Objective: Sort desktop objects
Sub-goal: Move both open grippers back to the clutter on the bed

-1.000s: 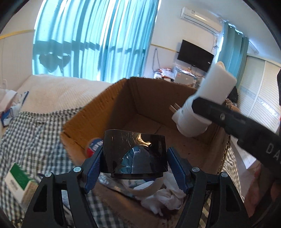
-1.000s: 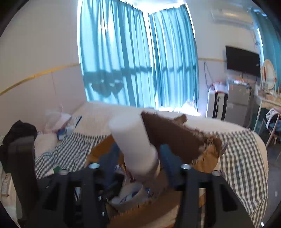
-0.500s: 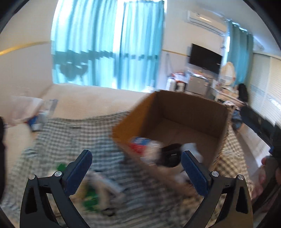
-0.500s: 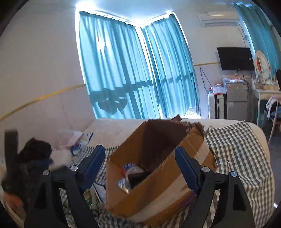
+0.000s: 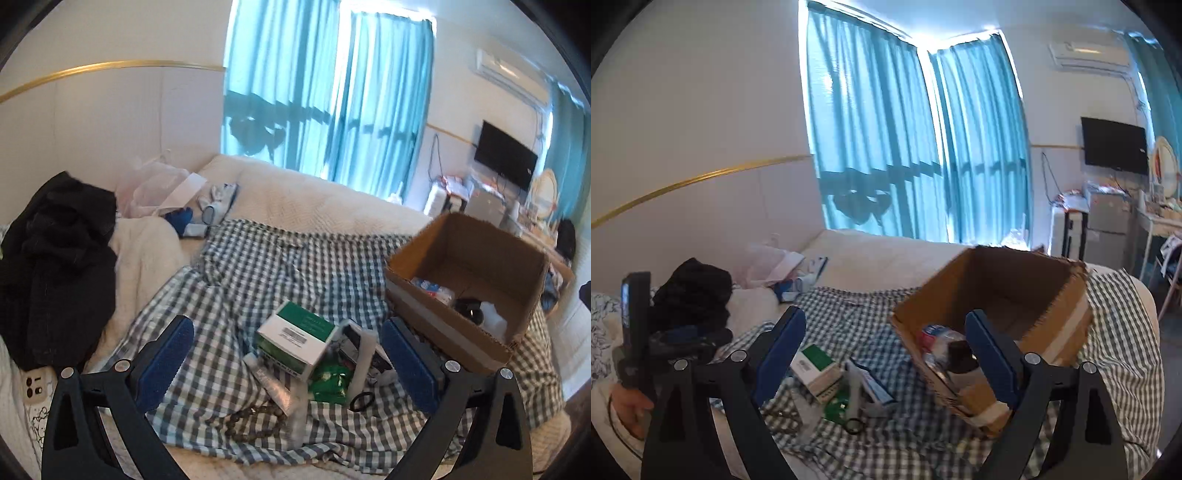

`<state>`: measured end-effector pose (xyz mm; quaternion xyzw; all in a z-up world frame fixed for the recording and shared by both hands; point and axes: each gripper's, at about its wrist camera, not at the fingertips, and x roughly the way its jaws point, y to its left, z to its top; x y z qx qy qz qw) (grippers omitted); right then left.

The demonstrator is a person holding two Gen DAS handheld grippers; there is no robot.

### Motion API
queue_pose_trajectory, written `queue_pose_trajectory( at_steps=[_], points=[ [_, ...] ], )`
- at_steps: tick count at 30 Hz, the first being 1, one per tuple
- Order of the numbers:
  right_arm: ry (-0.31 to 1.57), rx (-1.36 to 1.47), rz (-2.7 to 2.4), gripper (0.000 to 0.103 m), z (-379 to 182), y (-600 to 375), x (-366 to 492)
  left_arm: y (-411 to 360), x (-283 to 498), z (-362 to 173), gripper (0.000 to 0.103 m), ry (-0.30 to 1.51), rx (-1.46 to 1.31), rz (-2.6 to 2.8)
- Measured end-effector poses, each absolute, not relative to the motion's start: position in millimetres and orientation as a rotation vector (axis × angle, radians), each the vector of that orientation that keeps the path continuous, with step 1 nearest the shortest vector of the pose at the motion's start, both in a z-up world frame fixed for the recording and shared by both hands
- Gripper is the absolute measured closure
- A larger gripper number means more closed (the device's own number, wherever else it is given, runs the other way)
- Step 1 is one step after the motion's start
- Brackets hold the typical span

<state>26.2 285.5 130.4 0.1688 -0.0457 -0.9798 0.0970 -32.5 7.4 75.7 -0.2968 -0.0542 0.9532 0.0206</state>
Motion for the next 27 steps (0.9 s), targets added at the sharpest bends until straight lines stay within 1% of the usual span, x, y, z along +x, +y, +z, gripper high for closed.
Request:
queue_pose_trajectory(
  at_steps=[4,9,12,18,21,25,27],
  points=[
    [-0.054,0.511,-2.865,0.014,112,260,31,-18,-23,50,0.0,-0.263,-0.969,2.963],
    [0.006,0.602,-2.812,0.014,65,243,14,-32,-23,-1,0.0,-0.228,-1.042,3.028],
    [0.009,0.656,-2.779,0.014,37,238,-2,-29,-38,-18,0.0,-0.214,-1.074,3.019],
    [0.057,0.725,-2.706,0.015,-6,227,-35,4,-65,-33,0.0,-0.143,-1.005,2.991],
    [0.035,0.778,-2.653,0.015,-27,227,-53,23,-82,-44,0.0,-0.13,-0.99,2.872],
    [0.036,0.837,-2.618,0.015,-53,226,-72,38,-102,-59,0.0,0.016,-0.984,2.806],
    [0.032,0.869,-2.609,0.016,-64,226,-83,38,-110,-66,0.0,0.04,-0.988,2.818]
  ],
)
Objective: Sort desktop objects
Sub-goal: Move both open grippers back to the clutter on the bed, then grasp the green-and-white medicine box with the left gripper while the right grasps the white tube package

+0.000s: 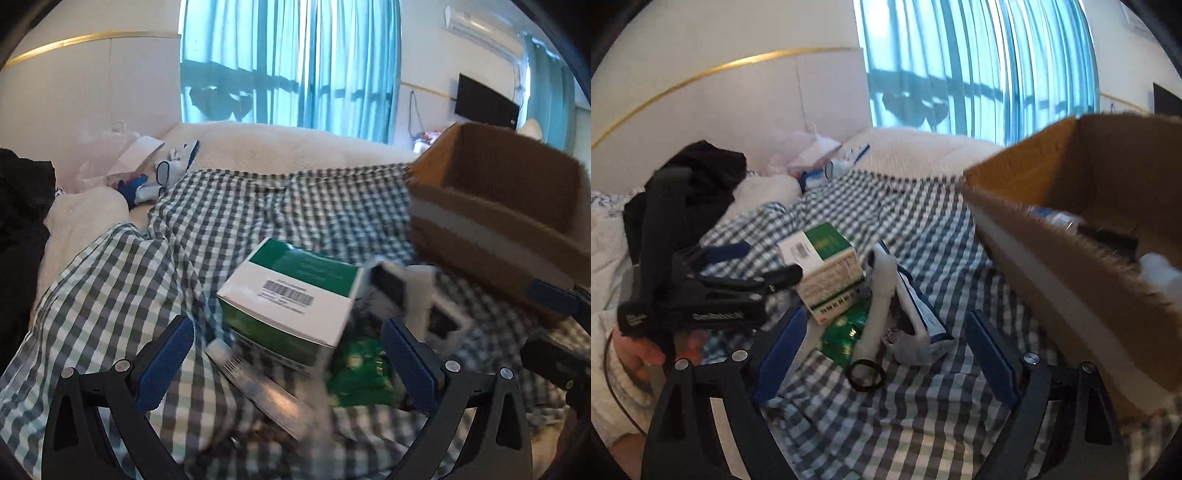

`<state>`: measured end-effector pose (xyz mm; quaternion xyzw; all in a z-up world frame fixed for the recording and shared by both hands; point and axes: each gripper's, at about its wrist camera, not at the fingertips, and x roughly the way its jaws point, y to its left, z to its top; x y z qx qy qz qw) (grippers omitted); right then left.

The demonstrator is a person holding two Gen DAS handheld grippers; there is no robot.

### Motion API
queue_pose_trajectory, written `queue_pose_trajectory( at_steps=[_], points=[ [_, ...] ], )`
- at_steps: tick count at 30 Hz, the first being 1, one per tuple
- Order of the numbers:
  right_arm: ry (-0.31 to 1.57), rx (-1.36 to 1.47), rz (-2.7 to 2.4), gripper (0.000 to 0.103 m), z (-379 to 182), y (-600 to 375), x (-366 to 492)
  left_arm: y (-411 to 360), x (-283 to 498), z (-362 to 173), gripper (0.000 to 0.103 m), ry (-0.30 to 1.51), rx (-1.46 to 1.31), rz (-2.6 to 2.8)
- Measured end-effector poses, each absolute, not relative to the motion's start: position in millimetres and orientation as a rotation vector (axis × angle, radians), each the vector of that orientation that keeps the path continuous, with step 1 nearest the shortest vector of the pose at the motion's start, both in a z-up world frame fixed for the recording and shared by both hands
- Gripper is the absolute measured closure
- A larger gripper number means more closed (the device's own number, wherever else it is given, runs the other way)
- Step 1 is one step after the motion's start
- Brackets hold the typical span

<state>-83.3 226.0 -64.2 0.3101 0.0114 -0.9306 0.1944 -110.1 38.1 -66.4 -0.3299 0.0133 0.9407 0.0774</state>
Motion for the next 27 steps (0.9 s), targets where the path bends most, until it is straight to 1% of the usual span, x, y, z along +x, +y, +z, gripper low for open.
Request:
queue_pose_trajectory(
  at_steps=[8,13,16,20,22,26,27],
  points=[
    [0.038,0.94,-2.586,0.017,-86,228,-110,40,-134,-81,0.0,0.039,-0.95,2.774],
    [0.024,0.955,-2.58,0.017,-90,231,-117,38,-142,-74,0.0,0.125,-0.86,2.751],
    [0.028,0.975,-2.585,0.021,-93,233,-120,36,-149,-76,0.0,0.151,-0.871,2.707],
    [0.034,1.011,-2.591,0.029,-98,234,-126,37,-152,-85,0.0,0.178,-0.908,2.642],
    [0.024,1.032,-2.584,0.035,-102,236,-129,38,-155,-89,0.0,0.178,-0.932,2.622],
    [0.039,1.071,-2.566,0.051,-109,233,-134,39,-165,-98,0.0,0.18,-0.963,2.61],
    [0.038,1.081,-2.556,0.059,-110,232,-135,40,-167,-99,0.0,0.173,-0.965,2.605]
  ],
)
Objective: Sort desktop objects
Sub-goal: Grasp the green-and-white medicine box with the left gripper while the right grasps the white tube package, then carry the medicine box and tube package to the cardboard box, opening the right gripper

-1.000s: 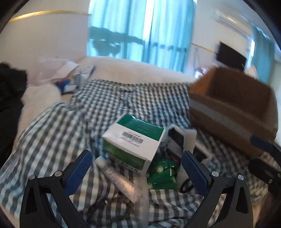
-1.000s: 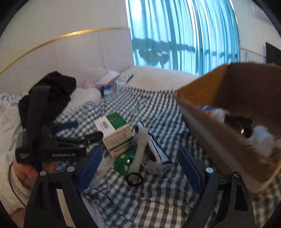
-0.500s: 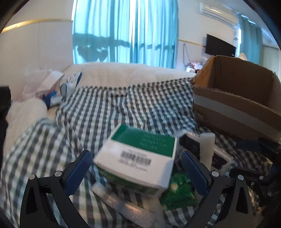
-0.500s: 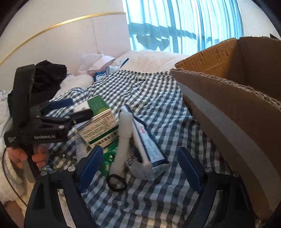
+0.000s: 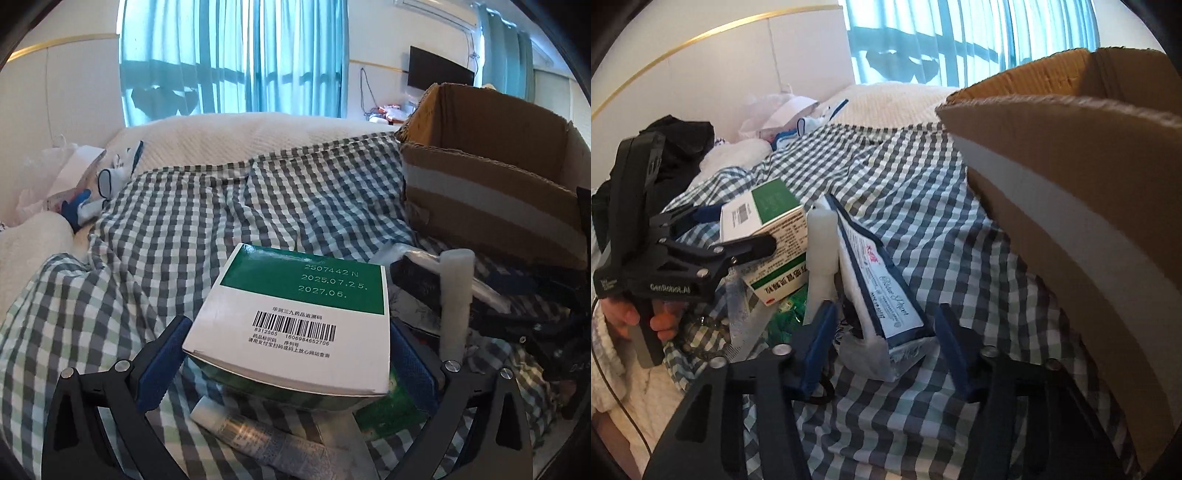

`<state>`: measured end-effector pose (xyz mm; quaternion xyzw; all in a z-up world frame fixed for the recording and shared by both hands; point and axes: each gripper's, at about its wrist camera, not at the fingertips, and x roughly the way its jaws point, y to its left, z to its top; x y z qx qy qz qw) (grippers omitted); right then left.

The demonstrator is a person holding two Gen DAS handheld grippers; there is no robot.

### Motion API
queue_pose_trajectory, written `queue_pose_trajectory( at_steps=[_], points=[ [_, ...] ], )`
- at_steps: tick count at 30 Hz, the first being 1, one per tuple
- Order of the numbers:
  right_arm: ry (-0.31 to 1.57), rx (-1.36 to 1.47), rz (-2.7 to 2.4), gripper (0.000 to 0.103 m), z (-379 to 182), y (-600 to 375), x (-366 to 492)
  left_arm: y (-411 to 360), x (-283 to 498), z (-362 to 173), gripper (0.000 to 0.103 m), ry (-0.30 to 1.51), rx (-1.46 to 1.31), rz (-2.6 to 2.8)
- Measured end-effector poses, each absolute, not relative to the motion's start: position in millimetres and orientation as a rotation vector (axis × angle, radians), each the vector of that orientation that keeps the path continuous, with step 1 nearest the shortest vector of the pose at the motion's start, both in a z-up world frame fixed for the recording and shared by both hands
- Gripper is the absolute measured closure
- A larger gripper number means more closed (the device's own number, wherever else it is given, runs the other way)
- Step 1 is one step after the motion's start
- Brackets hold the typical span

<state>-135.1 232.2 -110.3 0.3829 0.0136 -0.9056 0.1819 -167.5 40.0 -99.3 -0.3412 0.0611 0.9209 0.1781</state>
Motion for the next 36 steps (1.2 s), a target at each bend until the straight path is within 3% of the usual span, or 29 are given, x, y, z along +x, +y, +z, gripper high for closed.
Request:
queue_pose_trajectory(
  at_steps=[5,10,18,24,36],
  points=[
    [0.073,1.119,-2.507,0.083,-114,224,-135,48,-173,-106,0.003,0.186,-0.971,2.581],
    [0.119,1.112,-2.535,0.085,-106,221,-132,48,-172,-106,0.004,0.177,-0.978,2.597],
    [0.141,1.05,-2.611,0.087,-79,224,-119,41,-156,-89,0.005,-0.039,-1.093,2.625],
    [0.141,0.974,-2.692,0.088,-58,232,-100,52,-123,-68,0.005,0.046,-1.103,2.698],
    [0.098,0.905,-2.748,0.089,-21,249,-49,52,-60,-58,0.006,-0.031,-1.163,2.737]
  ],
)
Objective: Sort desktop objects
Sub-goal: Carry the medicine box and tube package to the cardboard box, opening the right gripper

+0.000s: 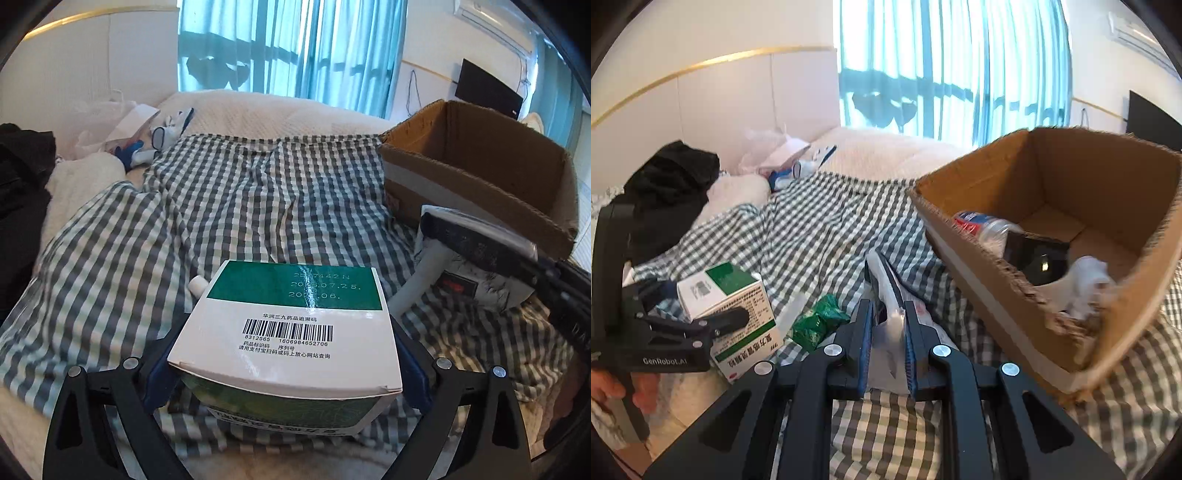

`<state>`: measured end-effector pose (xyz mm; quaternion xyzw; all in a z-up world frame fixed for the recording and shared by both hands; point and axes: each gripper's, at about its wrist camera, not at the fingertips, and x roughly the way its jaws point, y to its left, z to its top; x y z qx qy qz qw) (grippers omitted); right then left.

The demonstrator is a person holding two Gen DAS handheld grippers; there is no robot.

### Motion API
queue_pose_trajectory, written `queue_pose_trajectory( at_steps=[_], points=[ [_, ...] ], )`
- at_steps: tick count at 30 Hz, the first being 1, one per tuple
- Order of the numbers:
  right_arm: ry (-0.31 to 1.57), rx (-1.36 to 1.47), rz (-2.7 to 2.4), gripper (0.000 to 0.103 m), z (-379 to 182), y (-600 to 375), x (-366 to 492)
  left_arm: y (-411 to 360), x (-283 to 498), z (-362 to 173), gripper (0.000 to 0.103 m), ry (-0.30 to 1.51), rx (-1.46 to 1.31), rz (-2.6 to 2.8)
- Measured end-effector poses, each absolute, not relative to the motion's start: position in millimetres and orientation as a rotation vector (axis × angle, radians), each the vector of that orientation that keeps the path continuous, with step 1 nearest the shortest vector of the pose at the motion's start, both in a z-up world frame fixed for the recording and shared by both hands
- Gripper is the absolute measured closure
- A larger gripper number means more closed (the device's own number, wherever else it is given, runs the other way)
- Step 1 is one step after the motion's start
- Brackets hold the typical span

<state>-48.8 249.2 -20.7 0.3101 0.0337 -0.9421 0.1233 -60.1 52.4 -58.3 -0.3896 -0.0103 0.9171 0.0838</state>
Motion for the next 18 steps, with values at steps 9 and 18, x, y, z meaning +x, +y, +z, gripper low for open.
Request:
queue_pose_trajectory(
  at_steps=[9,18],
  points=[
    [0.059,0.828,-2.786,0.089,10,258,-19,57,-27,-33,0.006,-0.149,-1.091,2.778],
    [-0.068,0.658,-2.808,0.089,52,282,-10,73,-7,-19,0.006,-0.283,-1.04,2.766]
  ],
)
